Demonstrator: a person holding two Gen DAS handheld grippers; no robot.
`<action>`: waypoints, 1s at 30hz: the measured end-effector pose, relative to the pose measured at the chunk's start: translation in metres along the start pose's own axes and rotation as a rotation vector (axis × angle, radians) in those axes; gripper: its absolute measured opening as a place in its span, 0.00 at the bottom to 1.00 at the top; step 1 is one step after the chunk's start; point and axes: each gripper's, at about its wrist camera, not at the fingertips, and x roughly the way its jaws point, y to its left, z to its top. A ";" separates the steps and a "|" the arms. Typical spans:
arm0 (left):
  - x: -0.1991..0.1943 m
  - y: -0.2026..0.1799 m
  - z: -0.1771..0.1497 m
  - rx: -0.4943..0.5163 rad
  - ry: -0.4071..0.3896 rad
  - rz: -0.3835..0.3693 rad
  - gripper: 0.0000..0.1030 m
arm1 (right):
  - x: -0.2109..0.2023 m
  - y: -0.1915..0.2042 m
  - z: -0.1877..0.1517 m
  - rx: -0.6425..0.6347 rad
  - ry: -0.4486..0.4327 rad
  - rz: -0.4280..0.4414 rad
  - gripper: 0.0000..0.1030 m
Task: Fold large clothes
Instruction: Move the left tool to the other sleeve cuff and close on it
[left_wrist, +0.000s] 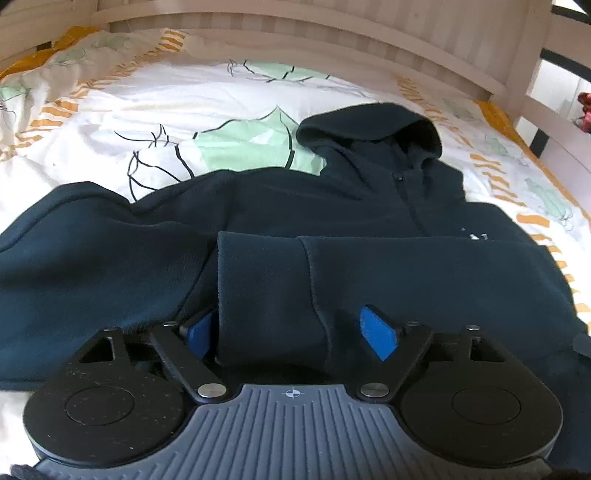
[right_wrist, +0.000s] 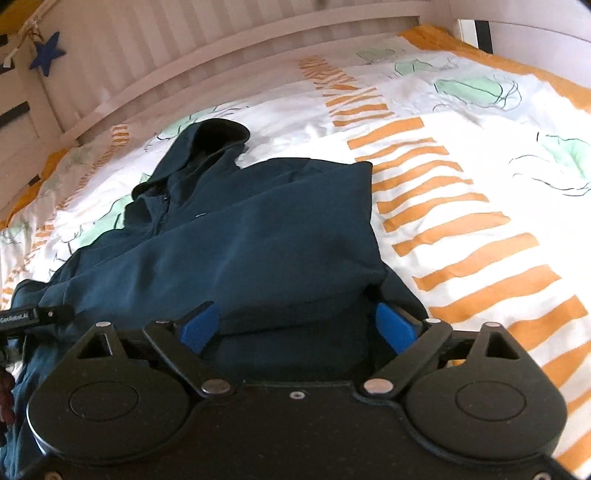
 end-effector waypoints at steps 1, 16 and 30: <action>-0.004 0.000 -0.002 -0.008 -0.006 -0.003 0.87 | -0.005 0.000 -0.001 0.010 -0.002 0.012 0.93; -0.103 0.048 -0.023 -0.096 -0.101 0.046 1.00 | -0.060 0.047 -0.040 -0.112 -0.003 0.085 1.00; -0.138 0.146 -0.036 -0.280 -0.116 0.166 1.00 | -0.072 0.096 -0.062 -0.201 0.045 0.143 1.00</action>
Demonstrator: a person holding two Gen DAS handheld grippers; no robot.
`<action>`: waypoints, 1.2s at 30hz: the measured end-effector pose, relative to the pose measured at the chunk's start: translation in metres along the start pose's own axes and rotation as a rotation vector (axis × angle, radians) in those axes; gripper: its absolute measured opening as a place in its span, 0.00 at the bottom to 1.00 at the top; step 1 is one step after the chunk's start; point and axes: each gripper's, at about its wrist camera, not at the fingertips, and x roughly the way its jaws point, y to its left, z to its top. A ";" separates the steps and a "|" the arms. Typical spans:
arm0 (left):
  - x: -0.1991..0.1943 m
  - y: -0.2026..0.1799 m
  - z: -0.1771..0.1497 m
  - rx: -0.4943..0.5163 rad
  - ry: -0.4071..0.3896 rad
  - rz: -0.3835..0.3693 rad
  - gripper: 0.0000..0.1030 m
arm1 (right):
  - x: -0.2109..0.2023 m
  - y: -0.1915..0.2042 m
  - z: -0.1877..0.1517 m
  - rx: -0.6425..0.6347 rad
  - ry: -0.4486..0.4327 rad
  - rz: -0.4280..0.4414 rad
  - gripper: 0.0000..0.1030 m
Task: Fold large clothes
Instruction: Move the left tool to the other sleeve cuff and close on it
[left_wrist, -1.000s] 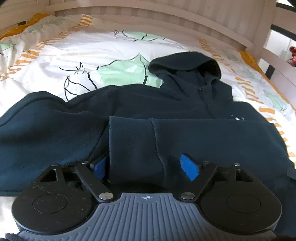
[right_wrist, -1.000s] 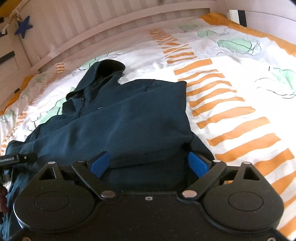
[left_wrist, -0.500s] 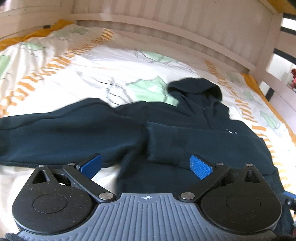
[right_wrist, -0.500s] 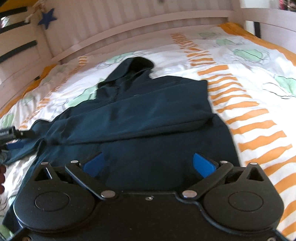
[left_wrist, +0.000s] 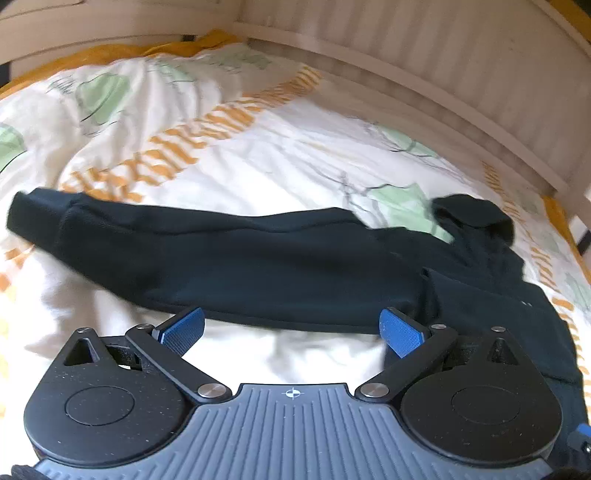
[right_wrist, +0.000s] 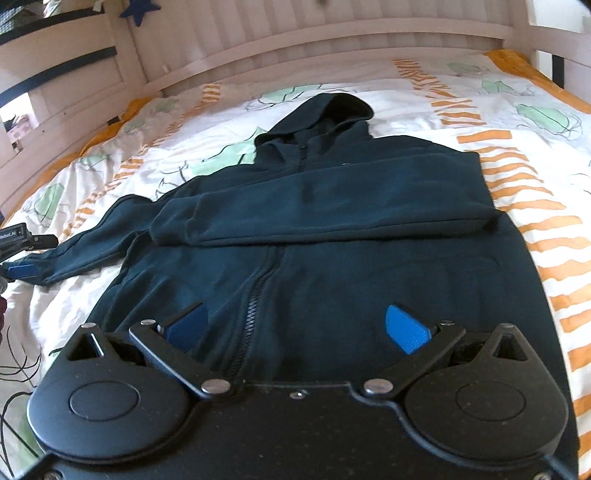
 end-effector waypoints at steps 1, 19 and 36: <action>0.001 0.006 0.001 -0.018 0.000 0.000 1.00 | 0.001 0.002 0.000 -0.004 0.002 0.002 1.00; 0.005 0.074 0.011 -0.241 -0.045 0.057 1.00 | 0.005 0.030 -0.003 -0.026 0.016 0.048 1.00; 0.022 0.136 0.037 -0.480 -0.132 0.108 0.47 | 0.021 0.045 0.000 -0.039 0.045 0.071 1.00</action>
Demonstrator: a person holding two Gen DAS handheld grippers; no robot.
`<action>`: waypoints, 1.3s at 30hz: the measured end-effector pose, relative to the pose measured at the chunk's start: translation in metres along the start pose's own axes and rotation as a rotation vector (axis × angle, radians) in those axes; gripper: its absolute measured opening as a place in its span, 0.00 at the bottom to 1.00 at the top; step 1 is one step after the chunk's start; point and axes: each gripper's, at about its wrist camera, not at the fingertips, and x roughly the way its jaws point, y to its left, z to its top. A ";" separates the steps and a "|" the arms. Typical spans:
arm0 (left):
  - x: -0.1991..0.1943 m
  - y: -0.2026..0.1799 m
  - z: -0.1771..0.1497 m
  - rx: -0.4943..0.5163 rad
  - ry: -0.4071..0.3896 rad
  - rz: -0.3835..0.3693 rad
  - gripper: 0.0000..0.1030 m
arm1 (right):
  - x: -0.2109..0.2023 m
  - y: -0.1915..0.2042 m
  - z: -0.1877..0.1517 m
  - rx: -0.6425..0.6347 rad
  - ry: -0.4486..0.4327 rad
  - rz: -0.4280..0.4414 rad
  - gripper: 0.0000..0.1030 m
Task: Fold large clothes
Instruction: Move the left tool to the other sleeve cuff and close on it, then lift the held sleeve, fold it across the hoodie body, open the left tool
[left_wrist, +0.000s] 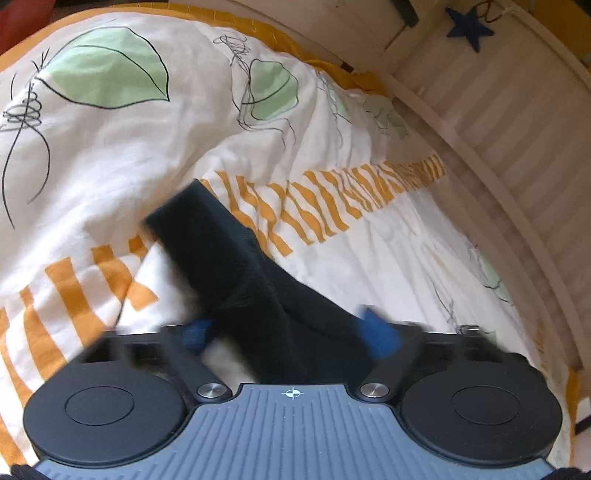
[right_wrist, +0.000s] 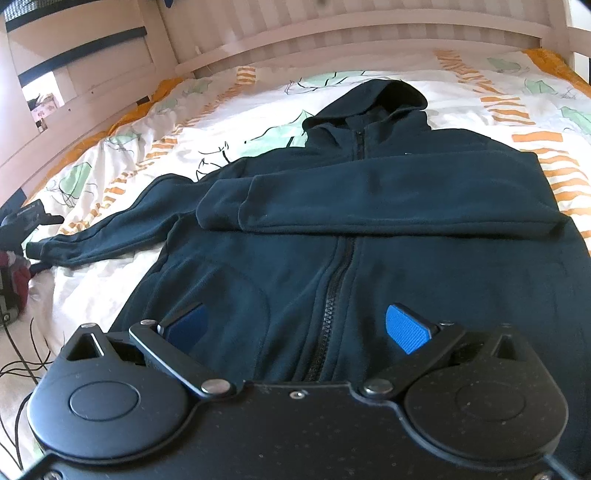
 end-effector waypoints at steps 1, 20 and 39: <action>0.002 -0.001 0.001 0.011 0.001 0.013 0.26 | 0.000 -0.001 0.000 0.002 0.002 -0.001 1.00; -0.080 -0.176 0.000 0.349 -0.065 -0.302 0.07 | -0.017 -0.031 0.011 0.041 -0.038 -0.009 1.00; -0.089 -0.367 -0.159 0.646 0.107 -0.649 0.07 | -0.041 -0.090 0.003 0.138 -0.101 -0.028 1.00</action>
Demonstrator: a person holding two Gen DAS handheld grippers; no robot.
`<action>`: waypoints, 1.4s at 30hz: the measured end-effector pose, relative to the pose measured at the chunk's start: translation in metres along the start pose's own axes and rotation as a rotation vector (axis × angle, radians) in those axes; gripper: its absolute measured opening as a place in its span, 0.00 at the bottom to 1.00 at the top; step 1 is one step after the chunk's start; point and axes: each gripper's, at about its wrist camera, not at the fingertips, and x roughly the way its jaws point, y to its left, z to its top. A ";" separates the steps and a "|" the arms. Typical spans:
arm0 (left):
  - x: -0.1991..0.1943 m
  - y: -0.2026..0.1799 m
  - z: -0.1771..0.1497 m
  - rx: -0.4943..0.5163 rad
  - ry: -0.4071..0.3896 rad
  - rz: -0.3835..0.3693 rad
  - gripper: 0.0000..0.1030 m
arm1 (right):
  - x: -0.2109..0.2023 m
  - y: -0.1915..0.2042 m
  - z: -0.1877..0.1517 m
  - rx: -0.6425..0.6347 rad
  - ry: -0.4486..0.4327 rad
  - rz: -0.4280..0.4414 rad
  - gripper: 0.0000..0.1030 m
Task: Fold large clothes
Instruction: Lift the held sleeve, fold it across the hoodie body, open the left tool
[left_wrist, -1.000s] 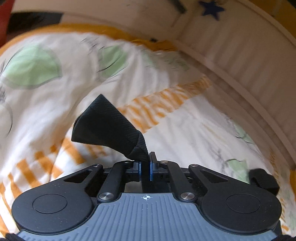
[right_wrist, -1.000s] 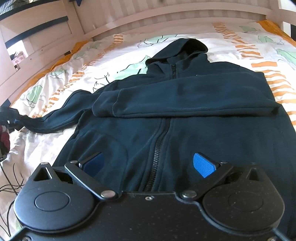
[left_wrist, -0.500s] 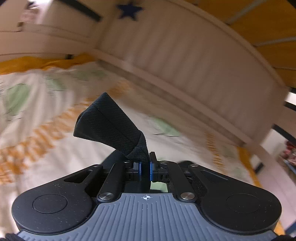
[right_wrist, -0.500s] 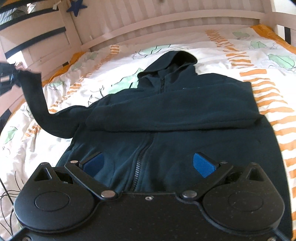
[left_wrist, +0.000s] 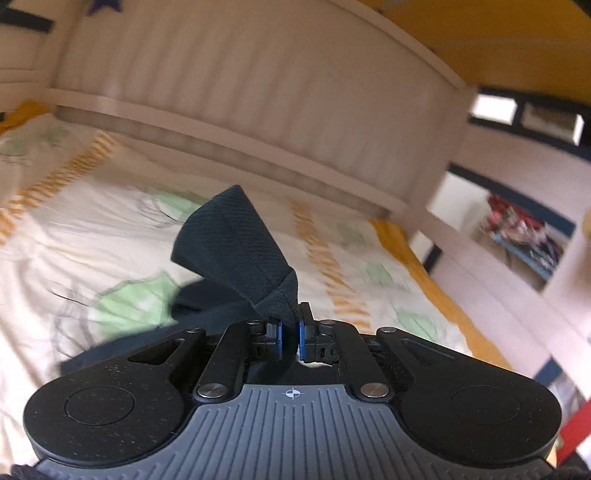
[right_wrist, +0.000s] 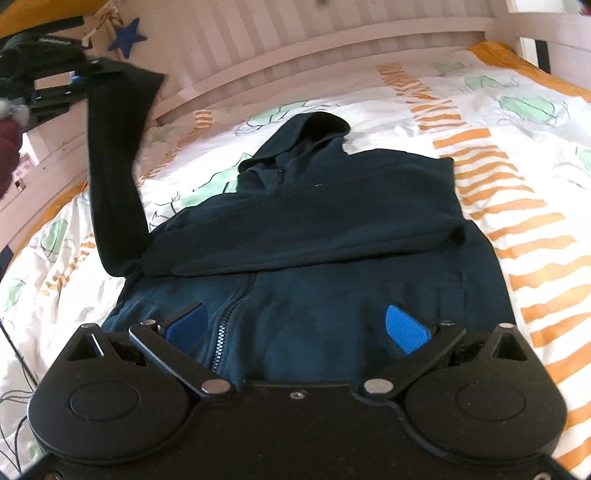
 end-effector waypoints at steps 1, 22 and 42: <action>0.007 -0.007 -0.005 0.008 0.016 -0.010 0.07 | -0.001 -0.003 0.000 0.011 -0.002 0.001 1.00; 0.111 -0.047 -0.103 0.086 0.320 -0.103 0.56 | 0.000 -0.038 -0.009 0.105 -0.005 0.006 1.00; 0.009 0.025 -0.076 0.188 0.120 0.137 0.97 | 0.006 -0.022 -0.011 0.043 0.029 -0.023 1.00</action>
